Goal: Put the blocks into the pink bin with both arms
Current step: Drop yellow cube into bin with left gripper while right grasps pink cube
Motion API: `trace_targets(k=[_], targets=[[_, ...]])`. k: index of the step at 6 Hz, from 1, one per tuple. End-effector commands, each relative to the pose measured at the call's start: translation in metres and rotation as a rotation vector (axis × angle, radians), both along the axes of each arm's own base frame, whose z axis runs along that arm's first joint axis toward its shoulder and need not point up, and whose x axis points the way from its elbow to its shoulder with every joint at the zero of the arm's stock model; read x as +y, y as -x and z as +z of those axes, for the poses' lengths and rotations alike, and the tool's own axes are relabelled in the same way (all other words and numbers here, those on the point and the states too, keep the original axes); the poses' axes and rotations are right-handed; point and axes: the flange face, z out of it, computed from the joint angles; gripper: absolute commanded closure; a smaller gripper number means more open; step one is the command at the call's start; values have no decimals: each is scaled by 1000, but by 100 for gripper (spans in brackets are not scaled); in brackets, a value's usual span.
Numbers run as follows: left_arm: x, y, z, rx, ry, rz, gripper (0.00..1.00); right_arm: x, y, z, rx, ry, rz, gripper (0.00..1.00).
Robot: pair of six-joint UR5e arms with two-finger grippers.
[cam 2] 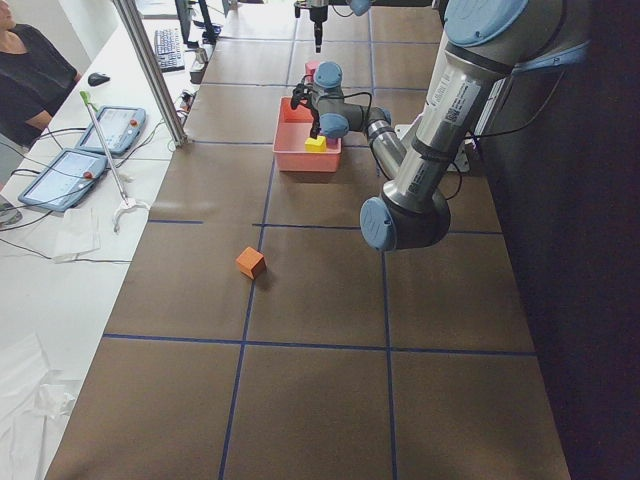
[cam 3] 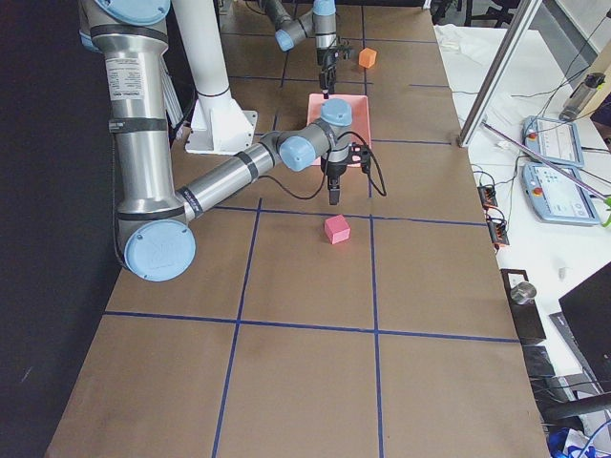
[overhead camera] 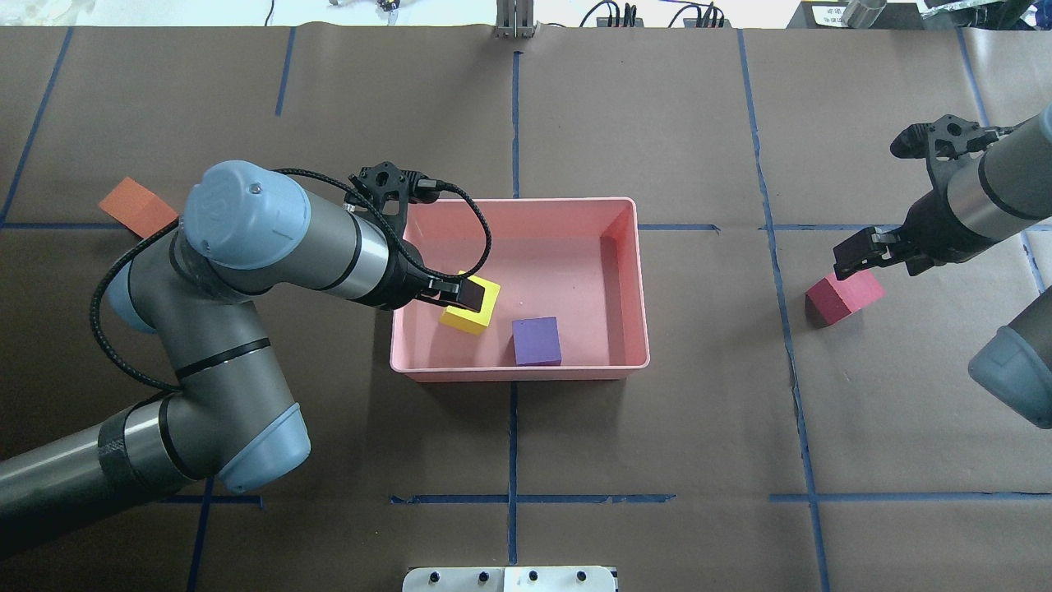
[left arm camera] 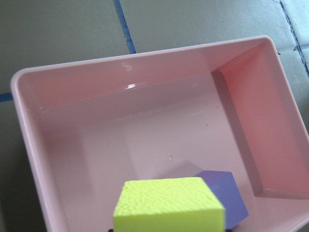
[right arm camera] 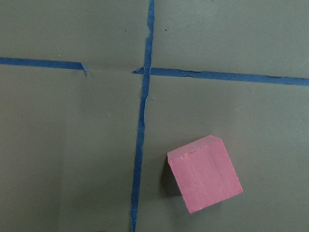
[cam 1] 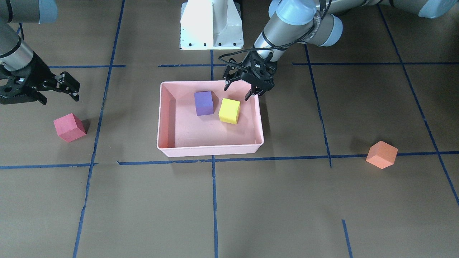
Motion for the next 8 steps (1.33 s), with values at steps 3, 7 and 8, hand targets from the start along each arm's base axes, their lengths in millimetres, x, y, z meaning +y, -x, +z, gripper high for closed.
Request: trace_targets(k=[3, 7, 8], targets=[[7, -5, -3, 3, 0, -7, 0, -21, 29, 63, -31, -251, -119, 0], [9, -6, 1, -1, 0, -3, 0, -13, 40, 83, 49, -420, -272, 0], [9, -5, 1, 0, -1, -3, 0, -12, 47, 96, 59, -400, -287, 0]])
